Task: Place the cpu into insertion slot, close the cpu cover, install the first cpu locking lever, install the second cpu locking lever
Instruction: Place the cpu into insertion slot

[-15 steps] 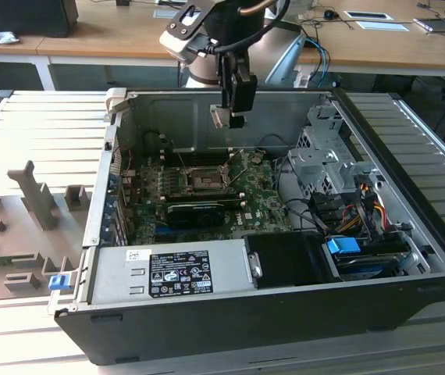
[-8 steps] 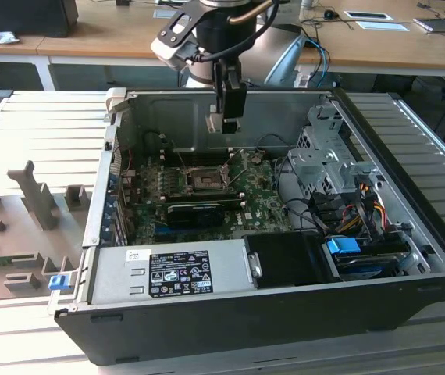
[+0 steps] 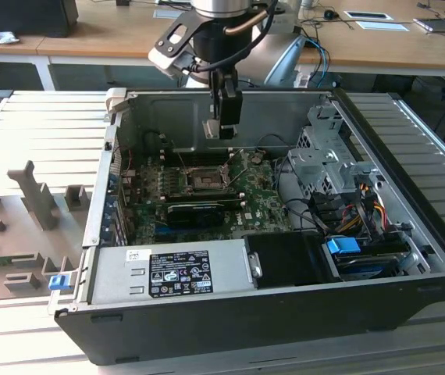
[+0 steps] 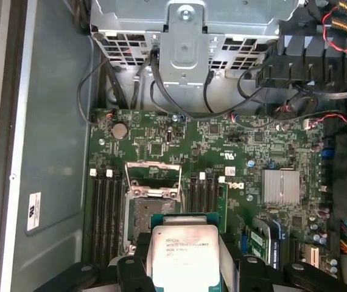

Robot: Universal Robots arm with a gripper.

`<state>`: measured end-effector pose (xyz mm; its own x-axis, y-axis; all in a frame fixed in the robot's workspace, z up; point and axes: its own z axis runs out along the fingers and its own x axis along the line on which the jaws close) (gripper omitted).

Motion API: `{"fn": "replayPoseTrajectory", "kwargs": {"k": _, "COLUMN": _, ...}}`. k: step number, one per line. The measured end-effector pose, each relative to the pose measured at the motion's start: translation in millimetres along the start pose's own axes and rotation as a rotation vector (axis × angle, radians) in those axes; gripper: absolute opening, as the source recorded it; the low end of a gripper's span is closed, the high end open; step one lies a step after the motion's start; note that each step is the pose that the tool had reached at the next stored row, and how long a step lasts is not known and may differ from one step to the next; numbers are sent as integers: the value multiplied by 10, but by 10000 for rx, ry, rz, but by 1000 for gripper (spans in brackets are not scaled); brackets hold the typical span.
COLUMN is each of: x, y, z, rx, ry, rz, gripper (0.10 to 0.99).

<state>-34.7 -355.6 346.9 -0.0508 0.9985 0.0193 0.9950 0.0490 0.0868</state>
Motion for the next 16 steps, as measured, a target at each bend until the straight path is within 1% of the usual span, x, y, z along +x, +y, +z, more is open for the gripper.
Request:
{"fn": "replayPoseTrajectory", "kwargs": {"k": 4, "x": 1, "y": -17, "z": 17, "rx": -1, "ry": -5, "rz": 70, "gripper": 529}}
{"fn": "replayPoseTrajectory", "kwargs": {"k": 9, "x": 0, "y": -32, "z": 58, "rx": -11, "ry": -46, "rz": 540, "gripper": 529}}
{"fn": "replayPoseTrajectory", "kwargs": {"k": 13, "x": 1, "y": -40, "z": 83, "rx": -12, "ry": -50, "rz": 591, "gripper": 529}}
{"fn": "replayPoseTrajectory", "kwargs": {"k": 16, "x": 2, "y": -62, "z": 102, "rx": -13, "ry": -51, "rz": 594, "gripper": 529}}
